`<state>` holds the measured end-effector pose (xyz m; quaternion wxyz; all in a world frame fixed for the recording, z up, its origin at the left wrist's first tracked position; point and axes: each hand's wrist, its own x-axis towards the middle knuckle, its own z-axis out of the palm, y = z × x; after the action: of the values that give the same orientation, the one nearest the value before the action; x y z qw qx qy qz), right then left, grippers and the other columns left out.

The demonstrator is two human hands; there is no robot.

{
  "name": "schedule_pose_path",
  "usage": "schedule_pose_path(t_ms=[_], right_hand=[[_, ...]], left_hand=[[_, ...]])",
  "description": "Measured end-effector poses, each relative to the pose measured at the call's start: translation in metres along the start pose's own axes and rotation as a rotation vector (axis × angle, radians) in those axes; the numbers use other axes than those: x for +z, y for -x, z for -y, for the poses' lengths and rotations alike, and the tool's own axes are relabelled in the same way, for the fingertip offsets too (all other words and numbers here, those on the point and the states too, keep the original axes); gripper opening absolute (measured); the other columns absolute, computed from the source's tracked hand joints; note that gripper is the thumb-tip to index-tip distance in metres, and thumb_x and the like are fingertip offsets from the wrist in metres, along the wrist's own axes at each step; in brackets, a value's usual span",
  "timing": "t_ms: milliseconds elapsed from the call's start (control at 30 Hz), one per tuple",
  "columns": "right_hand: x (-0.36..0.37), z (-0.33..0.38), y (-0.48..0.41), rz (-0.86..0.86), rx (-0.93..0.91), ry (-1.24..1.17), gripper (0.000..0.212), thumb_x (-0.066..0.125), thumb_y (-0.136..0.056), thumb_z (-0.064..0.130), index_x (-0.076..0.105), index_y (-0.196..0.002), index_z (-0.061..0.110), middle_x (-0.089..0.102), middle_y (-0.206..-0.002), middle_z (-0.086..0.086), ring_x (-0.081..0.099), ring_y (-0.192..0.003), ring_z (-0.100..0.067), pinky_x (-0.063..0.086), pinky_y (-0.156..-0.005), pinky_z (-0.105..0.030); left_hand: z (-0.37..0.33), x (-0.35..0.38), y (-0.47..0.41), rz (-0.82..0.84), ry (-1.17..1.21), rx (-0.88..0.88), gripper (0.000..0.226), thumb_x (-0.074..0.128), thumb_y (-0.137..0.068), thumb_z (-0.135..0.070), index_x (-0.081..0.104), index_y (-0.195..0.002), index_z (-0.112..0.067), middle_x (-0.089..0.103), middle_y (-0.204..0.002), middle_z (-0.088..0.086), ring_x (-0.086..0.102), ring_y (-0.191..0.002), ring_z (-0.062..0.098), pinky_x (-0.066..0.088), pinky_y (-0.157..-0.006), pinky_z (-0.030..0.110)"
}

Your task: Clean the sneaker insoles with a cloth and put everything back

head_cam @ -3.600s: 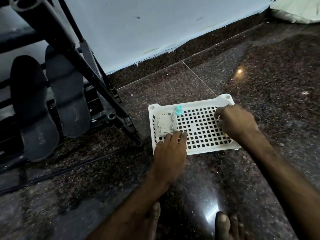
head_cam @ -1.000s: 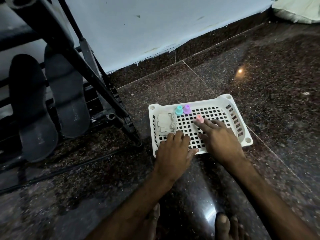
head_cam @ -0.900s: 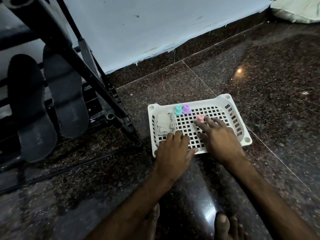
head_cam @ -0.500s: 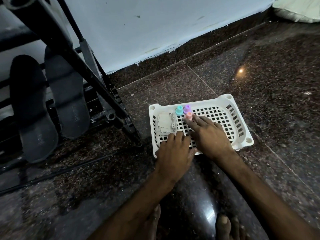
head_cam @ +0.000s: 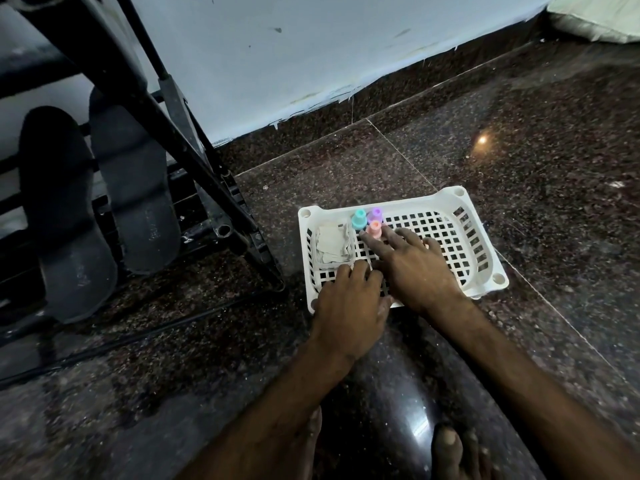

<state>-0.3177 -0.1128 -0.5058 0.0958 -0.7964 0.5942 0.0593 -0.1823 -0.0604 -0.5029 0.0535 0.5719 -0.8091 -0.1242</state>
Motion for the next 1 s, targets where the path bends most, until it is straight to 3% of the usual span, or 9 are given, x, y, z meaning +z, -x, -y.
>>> schedule_pose_path(t_ms=[433, 800, 900, 1000], right_hand=[[0.005, 0.001, 0.007, 0.026, 0.013, -0.026, 0.066, 0.043, -0.101, 0.032, 0.006, -0.156, 0.035, 0.011, -0.164, -0.002, 0.011, -0.151, -0.022, 0.014, -0.117, -0.058], [0.005, 0.001, 0.011, 0.011, 0.013, -0.079, 0.068, 0.047, -0.1, 0.03, 0.007, -0.155, 0.037, 0.014, -0.164, -0.004, 0.015, -0.15, -0.026, 0.019, -0.117, -0.055], [0.012, -0.003, 0.031, -0.135, 0.0, -0.121, 0.059, 0.051, -0.098, 0.026, 0.028, -0.152, 0.027, 0.033, -0.157, -0.006, 0.032, -0.144, -0.027, 0.03, -0.114, -0.049], [0.021, -0.009, 0.061, -0.37, -0.001, -0.151, 0.038, 0.049, -0.097, 0.031, 0.056, -0.132, 0.016, 0.057, -0.132, -0.008, 0.049, -0.121, -0.027, 0.044, -0.098, -0.044]], left_hand=[[-0.002, -0.003, 0.005, 0.023, -0.041, 0.011, 0.042, 0.054, -0.094, -0.048, 0.052, -0.126, -0.02, 0.049, -0.13, 0.0, 0.047, -0.119, 0.023, 0.047, -0.084, 0.042], [-0.004, 0.002, 0.006, -0.035, -0.038, 0.016, 0.041, 0.06, -0.091, -0.045, 0.056, -0.123, -0.019, 0.054, -0.125, 0.001, 0.05, -0.115, 0.024, 0.049, -0.079, 0.043], [-0.004, 0.004, 0.008, -0.043, -0.052, 0.003, 0.043, 0.066, -0.087, -0.042, 0.059, -0.121, -0.018, 0.056, -0.124, 0.003, 0.053, -0.114, 0.026, 0.05, -0.08, 0.044], [-0.005, 0.009, 0.014, -0.159, -0.104, 0.045, 0.032, 0.072, -0.081, -0.03, 0.065, -0.111, -0.019, 0.061, -0.121, 0.006, 0.059, -0.106, 0.025, 0.052, -0.077, 0.04]])
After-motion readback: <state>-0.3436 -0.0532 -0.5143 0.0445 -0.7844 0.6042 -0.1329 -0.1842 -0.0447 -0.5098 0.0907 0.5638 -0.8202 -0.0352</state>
